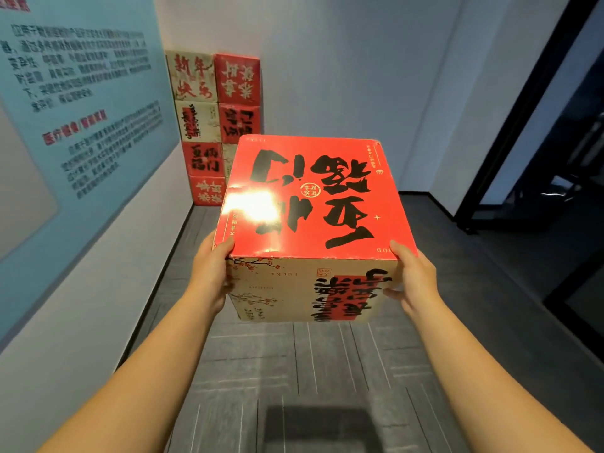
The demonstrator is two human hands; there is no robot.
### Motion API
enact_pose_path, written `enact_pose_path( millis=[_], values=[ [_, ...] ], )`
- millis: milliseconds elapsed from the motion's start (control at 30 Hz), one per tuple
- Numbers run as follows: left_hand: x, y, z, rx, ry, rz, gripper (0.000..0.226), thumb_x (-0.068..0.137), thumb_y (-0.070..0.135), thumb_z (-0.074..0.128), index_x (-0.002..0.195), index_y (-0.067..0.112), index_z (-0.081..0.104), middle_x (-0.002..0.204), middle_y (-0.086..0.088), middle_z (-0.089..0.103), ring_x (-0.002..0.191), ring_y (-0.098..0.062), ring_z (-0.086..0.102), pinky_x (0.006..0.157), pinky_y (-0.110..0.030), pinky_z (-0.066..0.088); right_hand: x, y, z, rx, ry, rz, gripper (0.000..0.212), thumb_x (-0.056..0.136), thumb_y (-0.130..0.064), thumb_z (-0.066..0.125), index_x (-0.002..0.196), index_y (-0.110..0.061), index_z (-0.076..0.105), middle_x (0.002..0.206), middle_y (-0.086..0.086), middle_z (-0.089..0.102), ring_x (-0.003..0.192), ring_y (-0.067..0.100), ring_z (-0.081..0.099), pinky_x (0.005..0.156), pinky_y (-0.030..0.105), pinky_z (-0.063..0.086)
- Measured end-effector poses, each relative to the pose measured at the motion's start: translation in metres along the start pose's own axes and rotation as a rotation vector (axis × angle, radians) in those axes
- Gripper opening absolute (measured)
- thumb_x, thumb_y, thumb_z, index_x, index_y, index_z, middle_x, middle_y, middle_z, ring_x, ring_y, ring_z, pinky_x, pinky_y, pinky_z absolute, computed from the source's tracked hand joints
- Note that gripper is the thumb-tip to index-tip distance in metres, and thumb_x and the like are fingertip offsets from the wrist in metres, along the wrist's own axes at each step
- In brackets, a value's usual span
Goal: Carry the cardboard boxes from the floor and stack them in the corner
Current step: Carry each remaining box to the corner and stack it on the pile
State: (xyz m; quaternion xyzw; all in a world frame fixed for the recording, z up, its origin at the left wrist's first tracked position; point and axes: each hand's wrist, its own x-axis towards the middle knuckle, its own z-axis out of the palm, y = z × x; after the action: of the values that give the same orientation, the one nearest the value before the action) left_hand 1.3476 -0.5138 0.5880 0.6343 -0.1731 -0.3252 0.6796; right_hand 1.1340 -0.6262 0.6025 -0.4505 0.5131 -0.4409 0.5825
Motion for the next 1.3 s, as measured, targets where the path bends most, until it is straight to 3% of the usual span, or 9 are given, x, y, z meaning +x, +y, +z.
enact_pose_path(
  millis=[133,233,400,567,800,933,1067,1167,1300],
  values=[
    [0.089,0.024,0.026,-0.004,-0.009,0.013,0.019,0.097,0.022,0.041,0.097,0.036,0.055,0.075,0.007,0.053,0.063,-0.01,0.041,0.056,-0.029,0.03,0.08,-0.026,0.047,0.012,0.004,-0.016,0.01,0.09,-0.026,0.055,0.079,-0.028,0.055,0.074,-0.005,0.054,0.067,0.012,0.048,0.071,0.033,0.04],
    [0.147,0.043,0.048,0.004,-0.013,0.03,0.021,0.097,0.022,0.041,0.091,0.037,0.054,0.076,0.007,0.055,0.064,-0.01,0.043,0.057,-0.029,0.031,0.136,-0.042,0.074,0.023,0.015,-0.025,0.003,0.09,-0.026,0.055,0.088,-0.026,0.057,0.077,-0.005,0.055,0.07,0.011,0.048,0.077,0.037,0.041],
    [0.238,0.054,0.086,0.01,-0.02,0.045,0.022,0.096,0.021,0.041,0.104,0.038,0.053,0.075,0.008,0.053,0.063,-0.01,0.041,0.057,-0.03,0.031,0.226,-0.057,0.107,0.047,0.02,-0.042,0.014,0.089,-0.023,0.056,0.077,-0.029,0.055,0.073,-0.005,0.053,0.064,0.011,0.046,0.059,0.027,0.035],
    [0.329,0.055,0.136,0.01,-0.005,0.051,0.024,0.097,0.021,0.041,0.091,0.039,0.054,0.076,0.008,0.052,0.063,-0.01,0.04,0.057,-0.029,0.029,0.337,-0.065,0.138,0.031,-0.014,-0.022,0.012,0.088,-0.028,0.058,0.076,-0.03,0.056,0.075,-0.004,0.053,0.067,0.014,0.045,0.059,0.025,0.033],
    [0.47,0.07,0.233,-0.056,0.069,0.085,0.02,0.097,0.02,0.04,0.103,0.036,0.051,0.079,0.009,0.055,0.064,-0.011,0.043,0.058,-0.029,0.031,0.519,-0.105,0.18,0.018,-0.086,-0.048,0.011,0.087,-0.027,0.059,0.077,-0.029,0.057,0.074,-0.004,0.055,0.066,0.014,0.048,0.058,0.026,0.033],
    [0.543,0.081,0.275,-0.065,0.105,0.087,0.021,0.097,0.02,0.04,0.106,0.036,0.051,0.08,0.008,0.056,0.065,-0.012,0.044,0.058,-0.031,0.032,0.609,-0.125,0.204,0.017,-0.118,-0.046,0.002,0.087,-0.027,0.059,0.087,-0.029,0.059,0.075,-0.004,0.056,0.071,0.016,0.05,0.063,0.029,0.038],
    [0.614,0.082,0.304,-0.07,0.114,0.063,0.021,0.095,0.021,0.043,0.105,0.035,0.054,0.079,0.008,0.057,0.065,-0.012,0.043,0.059,-0.03,0.03,0.683,-0.13,0.231,0.016,-0.133,-0.026,0.011,0.087,-0.027,0.059,0.098,-0.025,0.058,0.08,-0.004,0.057,0.08,0.018,0.052,0.069,0.033,0.041],
    [0.667,0.08,0.324,-0.076,0.128,0.036,0.018,0.096,0.019,0.043,0.102,0.032,0.053,0.082,0.007,0.058,0.068,-0.013,0.048,0.062,-0.03,0.034,0.736,-0.13,0.255,0.021,-0.135,-0.006,0.004,0.088,-0.025,0.058,0.086,-0.028,0.058,0.076,-0.004,0.056,0.071,0.015,0.051,0.065,0.03,0.04],
    [0.745,0.076,0.345,-0.099,0.126,-0.013,0.026,0.096,0.018,0.042,0.117,0.03,0.051,0.086,0.006,0.058,0.074,-0.012,0.05,0.064,-0.029,0.038,0.81,-0.125,0.294,0.03,-0.119,-0.008,0.008,0.089,-0.021,0.057,0.097,-0.021,0.057,0.074,-0.004,0.057,0.065,0.011,0.051,0.06,0.026,0.039]
  ],
)
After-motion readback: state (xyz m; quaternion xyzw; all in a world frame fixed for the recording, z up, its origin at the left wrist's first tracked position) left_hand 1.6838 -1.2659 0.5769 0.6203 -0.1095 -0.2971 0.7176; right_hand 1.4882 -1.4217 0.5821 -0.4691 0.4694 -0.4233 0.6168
